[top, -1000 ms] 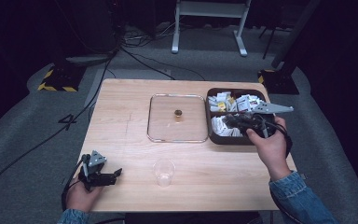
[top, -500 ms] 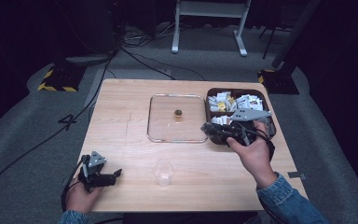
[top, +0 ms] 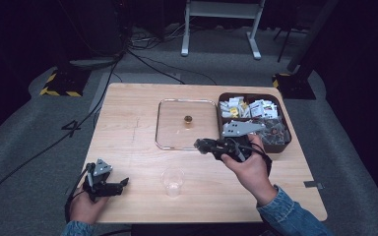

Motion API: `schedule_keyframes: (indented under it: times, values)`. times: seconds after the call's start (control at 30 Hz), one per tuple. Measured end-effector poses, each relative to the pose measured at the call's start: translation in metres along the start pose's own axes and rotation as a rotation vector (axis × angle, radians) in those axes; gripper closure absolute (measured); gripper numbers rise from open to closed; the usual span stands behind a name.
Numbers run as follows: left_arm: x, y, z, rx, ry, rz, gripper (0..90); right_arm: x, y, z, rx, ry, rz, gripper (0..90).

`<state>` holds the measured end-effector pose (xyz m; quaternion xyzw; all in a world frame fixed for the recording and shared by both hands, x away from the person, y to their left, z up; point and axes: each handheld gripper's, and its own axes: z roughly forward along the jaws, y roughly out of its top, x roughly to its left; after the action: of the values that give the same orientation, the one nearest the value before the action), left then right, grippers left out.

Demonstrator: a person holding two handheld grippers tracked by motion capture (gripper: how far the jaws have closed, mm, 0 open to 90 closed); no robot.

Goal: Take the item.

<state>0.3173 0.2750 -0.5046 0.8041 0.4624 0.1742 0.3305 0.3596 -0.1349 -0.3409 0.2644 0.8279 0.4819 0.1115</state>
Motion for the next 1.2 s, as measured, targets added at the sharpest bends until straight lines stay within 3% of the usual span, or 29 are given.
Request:
schedule_keyframes:
  times: [0.4,0.9,1.2]
  values:
    - [0.0,-0.001,-0.001,0.002,0.001,0.006,15.6,0.023,0.002,0.023,0.019,0.081,-0.036,79.4]
    - [0.0,0.0,0.0,0.002,0.001,0.004,15.6,0.046,-0.01,0.047,0.027,0.177,-0.06,79.3]
    - [0.0,0.0,0.0,0.002,0.001,0.005,15.6,0.054,-0.022,0.064,0.089,0.209,-0.061,79.3]
